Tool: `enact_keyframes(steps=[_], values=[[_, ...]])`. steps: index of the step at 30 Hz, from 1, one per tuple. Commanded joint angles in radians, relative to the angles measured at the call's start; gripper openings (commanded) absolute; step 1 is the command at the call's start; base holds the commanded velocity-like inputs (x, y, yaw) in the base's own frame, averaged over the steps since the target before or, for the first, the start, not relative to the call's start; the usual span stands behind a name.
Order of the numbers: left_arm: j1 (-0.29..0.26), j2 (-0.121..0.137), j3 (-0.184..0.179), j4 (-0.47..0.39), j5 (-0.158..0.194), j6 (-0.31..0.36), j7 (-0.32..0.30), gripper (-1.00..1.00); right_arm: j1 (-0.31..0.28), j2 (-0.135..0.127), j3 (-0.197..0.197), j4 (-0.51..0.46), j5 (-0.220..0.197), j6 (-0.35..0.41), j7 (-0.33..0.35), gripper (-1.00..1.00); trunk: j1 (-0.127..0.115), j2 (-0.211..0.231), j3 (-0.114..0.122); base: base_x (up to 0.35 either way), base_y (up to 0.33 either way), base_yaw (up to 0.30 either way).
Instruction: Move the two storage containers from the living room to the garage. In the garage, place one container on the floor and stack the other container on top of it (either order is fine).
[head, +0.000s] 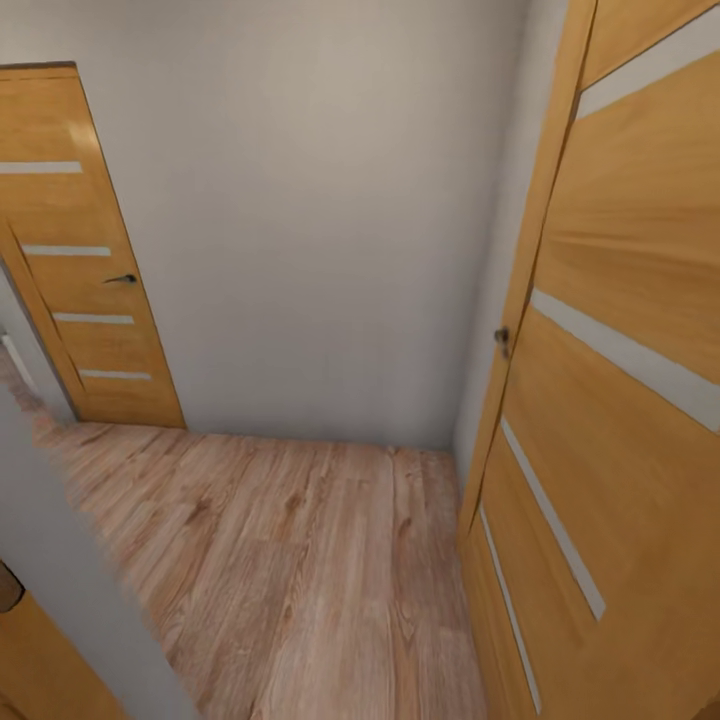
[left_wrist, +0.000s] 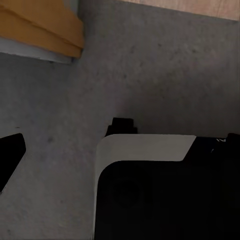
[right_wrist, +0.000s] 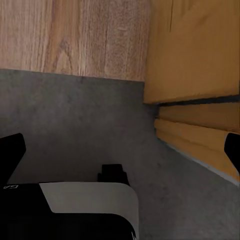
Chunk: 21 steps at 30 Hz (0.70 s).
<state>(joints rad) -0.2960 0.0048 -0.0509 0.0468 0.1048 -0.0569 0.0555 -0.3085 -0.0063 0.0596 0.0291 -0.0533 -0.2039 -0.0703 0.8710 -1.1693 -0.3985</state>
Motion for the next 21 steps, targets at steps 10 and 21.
enact_keyframes(steps=[10,21], values=[[-0.002,-0.002,-0.006,0.004,0.01,-0.006,0.001,1.0,-0.001,0.0,0.006,0.003,-0.007,-0.006,-0.002,1.0,0.001,-0.001,-0.002,0.174,0.017,-0.085],[-0.002,-0.001,-0.006,0.004,0.01,-0.006,0.001,1.0,-0.001,0.0,0.006,0.003,-0.009,-0.006,-0.002,1.0,0.001,-0.001,-0.002,0.105,0.0,-0.157]])
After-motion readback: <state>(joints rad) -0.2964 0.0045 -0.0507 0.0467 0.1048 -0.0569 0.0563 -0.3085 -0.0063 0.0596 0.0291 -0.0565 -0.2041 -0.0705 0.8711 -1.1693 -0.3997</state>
